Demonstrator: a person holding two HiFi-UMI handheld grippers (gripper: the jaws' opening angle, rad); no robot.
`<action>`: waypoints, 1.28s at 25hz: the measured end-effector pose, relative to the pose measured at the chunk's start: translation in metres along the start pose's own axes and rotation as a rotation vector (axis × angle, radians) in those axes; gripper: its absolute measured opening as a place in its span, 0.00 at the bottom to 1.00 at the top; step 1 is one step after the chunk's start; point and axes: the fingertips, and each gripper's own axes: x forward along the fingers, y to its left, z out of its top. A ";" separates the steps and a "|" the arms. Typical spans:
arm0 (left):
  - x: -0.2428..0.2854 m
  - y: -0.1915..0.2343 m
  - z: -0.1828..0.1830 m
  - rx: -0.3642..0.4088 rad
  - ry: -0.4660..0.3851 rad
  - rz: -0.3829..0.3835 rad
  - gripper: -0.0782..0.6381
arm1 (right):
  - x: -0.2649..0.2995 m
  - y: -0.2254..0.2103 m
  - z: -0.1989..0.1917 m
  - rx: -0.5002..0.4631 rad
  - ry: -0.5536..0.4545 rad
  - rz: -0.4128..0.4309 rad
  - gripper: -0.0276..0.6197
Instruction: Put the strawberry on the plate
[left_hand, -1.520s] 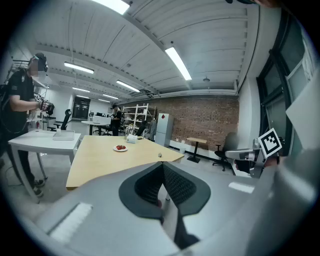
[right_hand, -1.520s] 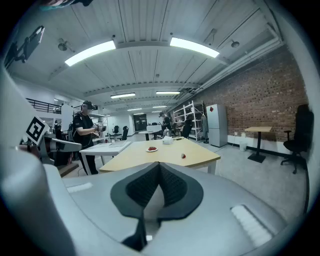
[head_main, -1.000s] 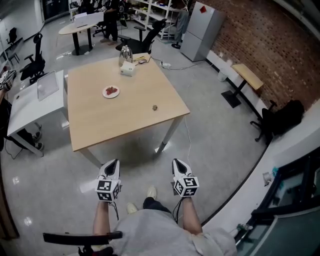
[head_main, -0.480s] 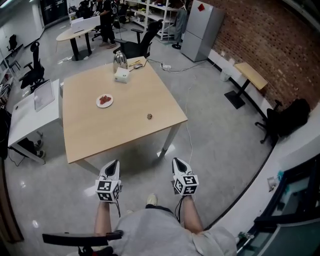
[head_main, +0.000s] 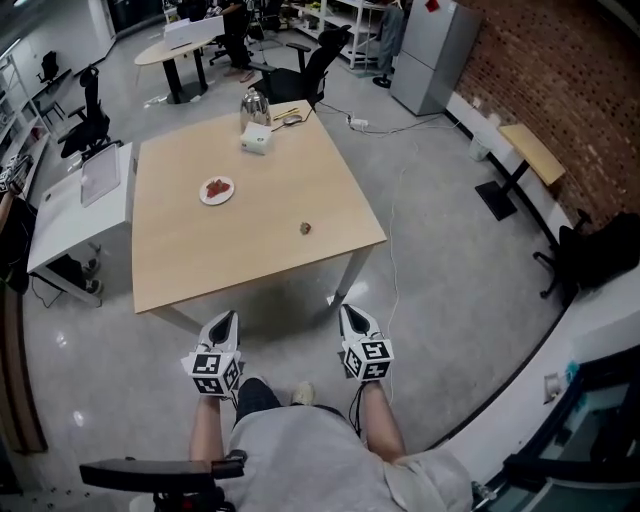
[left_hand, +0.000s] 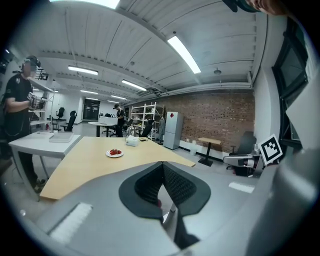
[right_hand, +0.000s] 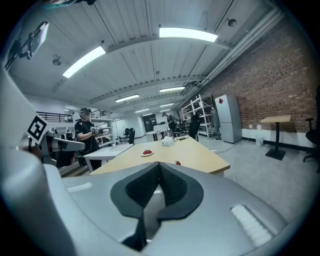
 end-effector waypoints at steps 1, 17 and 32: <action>0.003 0.001 0.000 -0.005 0.002 0.008 0.14 | 0.004 0.000 -0.001 -0.002 0.005 0.010 0.05; 0.111 0.011 0.029 0.024 0.010 -0.039 0.14 | 0.076 -0.049 0.011 -0.009 0.035 -0.005 0.05; 0.221 0.061 0.034 0.026 0.103 -0.089 0.14 | 0.212 -0.074 0.016 -0.122 0.175 0.019 0.05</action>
